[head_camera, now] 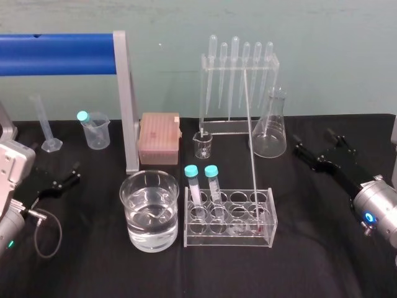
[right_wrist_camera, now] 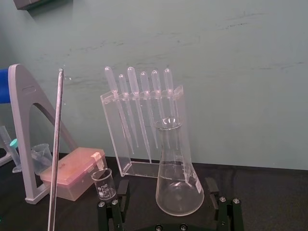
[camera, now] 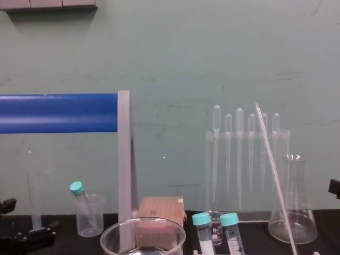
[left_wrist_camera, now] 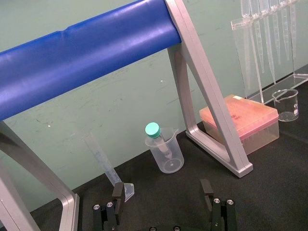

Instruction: Hold the thermometer with one hand and immerse one end into the beaker, then reinsert it into the test tube rack.

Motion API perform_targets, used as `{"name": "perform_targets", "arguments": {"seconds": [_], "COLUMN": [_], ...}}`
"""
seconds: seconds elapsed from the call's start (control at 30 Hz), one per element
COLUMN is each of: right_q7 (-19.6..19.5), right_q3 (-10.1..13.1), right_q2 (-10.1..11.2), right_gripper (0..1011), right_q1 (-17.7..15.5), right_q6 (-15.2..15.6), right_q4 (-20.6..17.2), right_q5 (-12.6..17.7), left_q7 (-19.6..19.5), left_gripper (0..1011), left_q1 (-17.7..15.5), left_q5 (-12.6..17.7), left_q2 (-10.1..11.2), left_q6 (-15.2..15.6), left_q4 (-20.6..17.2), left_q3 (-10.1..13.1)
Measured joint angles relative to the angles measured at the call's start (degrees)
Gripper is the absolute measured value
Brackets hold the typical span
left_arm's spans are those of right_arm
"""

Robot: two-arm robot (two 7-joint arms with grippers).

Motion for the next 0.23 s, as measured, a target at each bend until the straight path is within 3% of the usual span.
{"name": "perform_targets", "arguments": {"seconds": [0.23], "right_q7": [-0.1], "right_q3": [0.0], "right_q2": [0.1], "right_gripper": [1003], "right_q1": [0.0], "right_q6": [-0.1], "right_q4": [-0.1], "right_q5": [0.0], "left_q7": [0.0], "left_gripper": [1008], "left_q1": [0.0], "left_q5": [0.0], "left_q2": [0.0], "left_q6": [0.0], "left_q4": [0.0], "left_q3": [0.0]}}
